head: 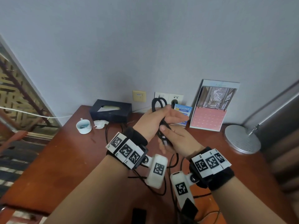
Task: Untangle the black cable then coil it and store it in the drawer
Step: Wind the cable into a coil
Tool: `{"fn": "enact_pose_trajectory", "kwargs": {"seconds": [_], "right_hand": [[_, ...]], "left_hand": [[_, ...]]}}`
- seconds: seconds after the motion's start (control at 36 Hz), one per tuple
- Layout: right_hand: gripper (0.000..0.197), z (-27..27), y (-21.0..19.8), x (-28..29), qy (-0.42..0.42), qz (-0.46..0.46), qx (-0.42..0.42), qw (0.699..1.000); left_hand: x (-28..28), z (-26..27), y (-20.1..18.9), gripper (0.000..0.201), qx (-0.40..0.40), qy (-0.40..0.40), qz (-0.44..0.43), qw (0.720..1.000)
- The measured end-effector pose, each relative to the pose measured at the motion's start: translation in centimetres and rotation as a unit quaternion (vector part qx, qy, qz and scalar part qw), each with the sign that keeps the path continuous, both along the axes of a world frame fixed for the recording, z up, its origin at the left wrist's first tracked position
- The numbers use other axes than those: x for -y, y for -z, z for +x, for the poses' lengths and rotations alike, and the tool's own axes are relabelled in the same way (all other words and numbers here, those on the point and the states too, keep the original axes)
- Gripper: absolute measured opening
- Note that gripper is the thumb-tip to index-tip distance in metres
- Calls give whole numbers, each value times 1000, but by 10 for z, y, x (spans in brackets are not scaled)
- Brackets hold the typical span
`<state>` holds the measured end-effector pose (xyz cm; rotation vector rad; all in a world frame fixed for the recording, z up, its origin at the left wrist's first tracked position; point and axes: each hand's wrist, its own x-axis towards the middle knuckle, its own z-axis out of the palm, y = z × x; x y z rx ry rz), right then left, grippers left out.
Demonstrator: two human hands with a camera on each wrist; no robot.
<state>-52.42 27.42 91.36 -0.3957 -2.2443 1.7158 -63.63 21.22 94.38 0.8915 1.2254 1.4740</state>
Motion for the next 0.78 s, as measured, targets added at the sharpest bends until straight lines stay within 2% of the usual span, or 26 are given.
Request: {"fn": "enact_pose_trajectory", "kwargs": {"seconds": [0.06, 0.14, 0.25, 0.36, 0.5, 0.61, 0.69, 0.78], "right_hand": [[53, 0, 3, -2, 7, -10, 3, 1000], [51, 3, 15, -9, 57, 8, 5, 998], [41, 10, 33, -22, 122, 19, -39, 992], [43, 13, 43, -34, 166, 20, -42, 985], [38, 14, 40, -35, 176, 64, -6, 982], [38, 10, 39, -31, 157, 89, 23, 983], [39, 6, 39, -27, 128, 87, 49, 987], [38, 6, 38, -28, 117, 86, 53, 988]], "left_hand": [[-2, 3, 0, 34, 59, -47, 59, 995], [-7, 2, -5, 27, 181, -95, 131, 970], [-6, -13, -8, 23, 208, -127, 159, 957], [-7, -20, -4, 20, 183, -158, 179, 954], [-8, -20, 0, 41, 180, -212, 163, 947], [-7, -16, -3, 39, 83, -249, 183, 947], [-6, -14, -3, 25, 46, -229, 194, 953], [-4, -14, -6, 32, -4, -224, 198, 954]]}}
